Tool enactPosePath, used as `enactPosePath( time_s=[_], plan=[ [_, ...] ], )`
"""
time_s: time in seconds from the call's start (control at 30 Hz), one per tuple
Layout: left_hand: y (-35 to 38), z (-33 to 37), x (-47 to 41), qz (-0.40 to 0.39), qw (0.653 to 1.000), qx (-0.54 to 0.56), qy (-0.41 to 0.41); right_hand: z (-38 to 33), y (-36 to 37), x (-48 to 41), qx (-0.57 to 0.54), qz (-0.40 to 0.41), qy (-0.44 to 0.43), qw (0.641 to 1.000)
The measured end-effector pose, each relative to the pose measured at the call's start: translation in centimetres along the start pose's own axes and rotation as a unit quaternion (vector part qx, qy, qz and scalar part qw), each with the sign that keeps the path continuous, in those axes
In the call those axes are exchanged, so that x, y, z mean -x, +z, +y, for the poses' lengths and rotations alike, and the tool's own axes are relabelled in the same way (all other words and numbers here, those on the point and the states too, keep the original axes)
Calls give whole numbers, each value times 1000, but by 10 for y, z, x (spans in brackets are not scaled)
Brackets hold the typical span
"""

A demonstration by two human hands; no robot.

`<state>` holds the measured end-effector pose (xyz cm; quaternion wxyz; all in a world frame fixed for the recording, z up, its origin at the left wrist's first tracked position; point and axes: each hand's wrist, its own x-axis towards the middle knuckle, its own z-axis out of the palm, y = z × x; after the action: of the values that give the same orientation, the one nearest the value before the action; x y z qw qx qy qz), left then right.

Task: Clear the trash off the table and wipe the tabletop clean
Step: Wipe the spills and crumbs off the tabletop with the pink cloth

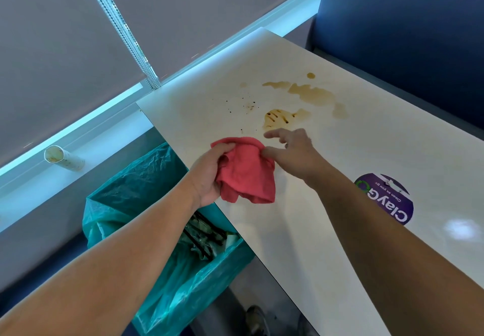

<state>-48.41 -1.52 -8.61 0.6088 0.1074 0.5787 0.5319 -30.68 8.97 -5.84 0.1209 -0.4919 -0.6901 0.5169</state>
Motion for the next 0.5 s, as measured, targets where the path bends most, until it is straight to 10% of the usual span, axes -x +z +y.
enactPosePath(
  time_s=[0.2, 0.37, 0.5],
  plan=[
    [7, 7, -8, 63, 997, -40, -13, 19, -5, -2, -187, -54, 53, 979],
    [3, 1, -14, 72, 976, -201, 33, 31, -1, -12, 98, 73, -42, 992],
    [-13, -6, -15, 211, 793, -563, 97, 53, 33, -5, 322, 53, -124, 937]
  ],
)
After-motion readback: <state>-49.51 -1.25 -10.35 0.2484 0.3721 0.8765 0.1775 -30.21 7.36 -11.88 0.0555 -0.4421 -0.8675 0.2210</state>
